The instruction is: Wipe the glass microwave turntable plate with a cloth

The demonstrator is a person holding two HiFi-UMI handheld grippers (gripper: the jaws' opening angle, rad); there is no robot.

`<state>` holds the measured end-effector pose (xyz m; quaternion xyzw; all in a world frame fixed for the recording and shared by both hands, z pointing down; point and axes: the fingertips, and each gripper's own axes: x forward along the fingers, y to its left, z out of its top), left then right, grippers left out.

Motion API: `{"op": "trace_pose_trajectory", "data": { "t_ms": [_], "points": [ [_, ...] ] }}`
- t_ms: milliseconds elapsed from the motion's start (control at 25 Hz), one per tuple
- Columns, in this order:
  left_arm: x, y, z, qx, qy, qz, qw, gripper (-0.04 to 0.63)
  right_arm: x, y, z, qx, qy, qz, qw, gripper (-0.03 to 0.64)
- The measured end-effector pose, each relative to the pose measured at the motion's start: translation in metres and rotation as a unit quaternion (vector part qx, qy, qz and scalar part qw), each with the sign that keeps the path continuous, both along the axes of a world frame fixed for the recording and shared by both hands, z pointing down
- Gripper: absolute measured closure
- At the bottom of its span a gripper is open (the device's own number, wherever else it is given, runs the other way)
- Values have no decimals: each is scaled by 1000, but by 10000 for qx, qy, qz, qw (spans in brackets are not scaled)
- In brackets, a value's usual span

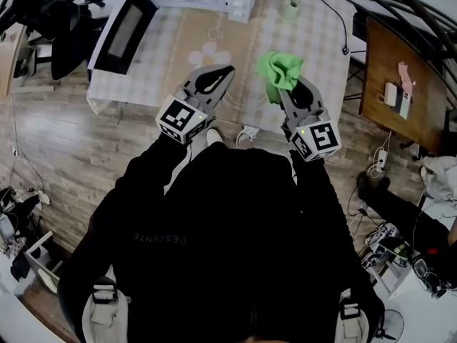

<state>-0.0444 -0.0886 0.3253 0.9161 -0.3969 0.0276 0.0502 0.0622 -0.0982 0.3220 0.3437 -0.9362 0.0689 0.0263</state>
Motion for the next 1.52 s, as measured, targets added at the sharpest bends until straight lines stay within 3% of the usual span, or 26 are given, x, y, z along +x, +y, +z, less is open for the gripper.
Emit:
{"op": "trace_pose_trajectory", "data": {
  "t_ms": [400, 680, 960, 1520],
  "points": [
    [7, -12, -50, 472, 84, 56, 9988, 574, -8, -10, -49, 455, -53, -278, 9986, 526],
    [10, -13, -81, 509, 134, 139, 9985, 574, -18, -10, -85, 771, -150, -379, 9962, 526],
    [13, -12, -92, 630, 151, 167, 9978, 574, -21, -8, -86, 798, -167, -390, 9959, 526],
    [15, -11, -87, 517, 133, 196, 9984, 574, -17, -5, -76, 686, -151, -312, 9970, 528]
  ]
}}
